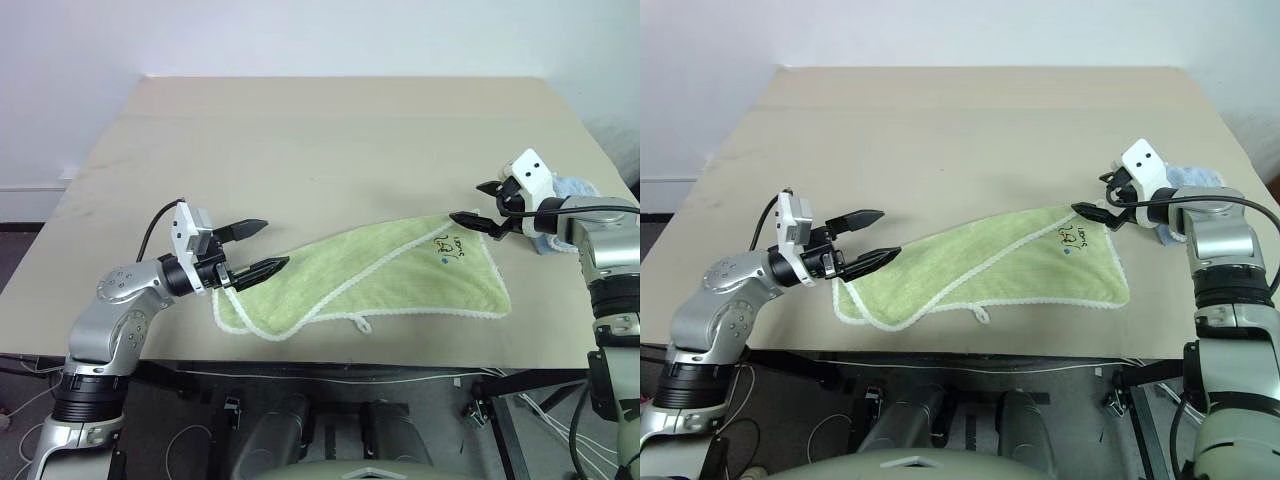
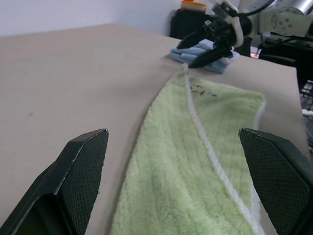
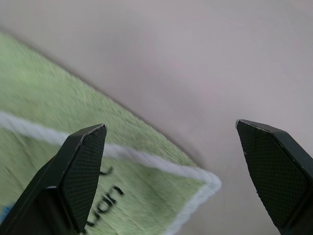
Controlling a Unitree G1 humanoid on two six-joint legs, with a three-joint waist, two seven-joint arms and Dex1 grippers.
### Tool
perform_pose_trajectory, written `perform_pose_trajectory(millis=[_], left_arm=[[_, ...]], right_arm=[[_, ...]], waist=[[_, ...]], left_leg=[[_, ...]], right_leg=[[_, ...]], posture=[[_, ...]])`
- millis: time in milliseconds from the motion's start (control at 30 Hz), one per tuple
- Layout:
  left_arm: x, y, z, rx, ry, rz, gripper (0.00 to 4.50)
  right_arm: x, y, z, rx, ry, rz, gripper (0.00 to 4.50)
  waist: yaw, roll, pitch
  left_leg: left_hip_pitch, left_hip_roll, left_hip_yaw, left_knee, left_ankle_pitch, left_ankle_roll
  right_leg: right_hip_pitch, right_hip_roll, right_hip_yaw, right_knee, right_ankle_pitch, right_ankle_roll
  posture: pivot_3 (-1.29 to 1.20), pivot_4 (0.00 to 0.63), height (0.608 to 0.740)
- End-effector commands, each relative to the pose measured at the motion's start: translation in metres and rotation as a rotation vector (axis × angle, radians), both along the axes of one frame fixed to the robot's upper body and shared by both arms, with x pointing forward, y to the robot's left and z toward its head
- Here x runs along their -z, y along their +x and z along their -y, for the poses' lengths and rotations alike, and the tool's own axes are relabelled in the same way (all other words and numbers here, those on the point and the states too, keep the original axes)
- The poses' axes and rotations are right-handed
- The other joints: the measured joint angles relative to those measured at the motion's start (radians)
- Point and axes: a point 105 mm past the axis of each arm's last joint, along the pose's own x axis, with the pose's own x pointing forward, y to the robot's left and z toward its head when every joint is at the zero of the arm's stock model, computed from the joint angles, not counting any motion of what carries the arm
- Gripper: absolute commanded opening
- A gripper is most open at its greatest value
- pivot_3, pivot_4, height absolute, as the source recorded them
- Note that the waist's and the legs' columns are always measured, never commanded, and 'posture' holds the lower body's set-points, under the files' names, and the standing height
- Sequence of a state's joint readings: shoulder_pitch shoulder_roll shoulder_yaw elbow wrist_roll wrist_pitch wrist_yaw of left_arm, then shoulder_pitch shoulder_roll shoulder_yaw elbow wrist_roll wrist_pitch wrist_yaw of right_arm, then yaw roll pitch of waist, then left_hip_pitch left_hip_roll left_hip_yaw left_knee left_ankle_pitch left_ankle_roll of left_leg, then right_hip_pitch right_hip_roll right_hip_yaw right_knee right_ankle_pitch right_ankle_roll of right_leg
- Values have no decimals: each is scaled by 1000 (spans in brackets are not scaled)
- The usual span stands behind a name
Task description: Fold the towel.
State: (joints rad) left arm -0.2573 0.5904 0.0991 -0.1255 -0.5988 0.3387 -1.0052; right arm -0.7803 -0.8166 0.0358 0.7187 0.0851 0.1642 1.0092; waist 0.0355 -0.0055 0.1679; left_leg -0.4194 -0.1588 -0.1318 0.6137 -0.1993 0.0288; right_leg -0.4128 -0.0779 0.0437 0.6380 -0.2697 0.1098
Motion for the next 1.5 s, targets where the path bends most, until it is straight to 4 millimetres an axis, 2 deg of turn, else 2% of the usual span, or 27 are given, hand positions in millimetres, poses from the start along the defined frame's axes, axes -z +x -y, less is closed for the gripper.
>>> perform_pose_trajectory(millis=[33, 200, 467, 633, 833, 933, 1133, 1267, 1367, 1500], left_arm=[[-20, 0, -1, 31, 2, 72, 4500], [-21, 1, 7, 64, 6, 81, 4500], [-19, -1, 14, 75, 0, 80, 4500], [-22, 0, 15, 71, -7, 85, 4500], [-24, -3, 21, 77, 1, 94, 4500], [-29, -5, 25, 78, 5, 102, 4500], [-31, -3, 23, 58, 10, 106, 4500], [-28, -3, 19, 46, 2, 102, 4500], [-29, -3, 18, 37, -24, 100, 4500], [-29, -2, 16, 28, -37, 98, 4500]], right_arm=[[-18, 2, 8, -18, -28, 42, 4466], [-22, 7, 14, 2, -52, 42, 4466], [-8, 12, 24, 34, -177, 28, 4466], [-12, 18, 13, 16, -139, 44, 4466], [-7, 27, -3, 5, -121, 25, 4466], [0, 32, -9, 14, -166, 13, 4466], [3, 38, -9, 42, -243, 32, 4466], [1, 40, -9, 48, -235, 45, 4466], [0, 40, -11, 42, -231, 53, 3866], [-1, 39, -12, 8, -254, 64, 2569]], waist=[[-1, 0, 0], [-11, 0, 0], [-32, 0, 0], [-52, 0, 0], [-53, 0, 0], [-50, 0, 0], [-49, 0, 0], [-50, 0, 0], [-52, 0, 0], [-52, 0, 0]], left_leg=[[0, 0, 0, 0, 0, 0], [0, 0, 0, 0, 0, -1], [0, 0, 0, 0, 2, -3], [0, 0, 0, 0, 4, -5], [0, 0, 0, 0, 4, -7], [0, 0, 0, 0, 4, -7], [0, 0, 0, 0, 5, -8], [0, 0, 0, 0, 6, -9], [0, 0, 0, 0, 6, -9], [0, 0, 0, 0, 6, -9]], right_leg=[[0, 0, 0, 0, 0, 0], [0, 0, 0, 1, 0, 0], [-4, 0, 1, 9, 0, 0], [-5, 0, 2, 12, 0, -1], [-6, 1, 2, 12, 0, -1], [-6, 1, 2, 12, 0, -1], [-6, 1, 2, 12, 0, -1], [-6, 1, 2, 12, 0, -1], [-6, 1, 2, 12, 0, -1], [-6, 1, 2, 12, 0, -1]], posture=[[0, 150, 740], [0, 150, 740], [0, 150, 740], [0, 150, 740], [0, 150, 740], [0, 150, 740], [0, 150, 740], [0, 150, 740], [0, 150, 740], [0, 150, 740]])
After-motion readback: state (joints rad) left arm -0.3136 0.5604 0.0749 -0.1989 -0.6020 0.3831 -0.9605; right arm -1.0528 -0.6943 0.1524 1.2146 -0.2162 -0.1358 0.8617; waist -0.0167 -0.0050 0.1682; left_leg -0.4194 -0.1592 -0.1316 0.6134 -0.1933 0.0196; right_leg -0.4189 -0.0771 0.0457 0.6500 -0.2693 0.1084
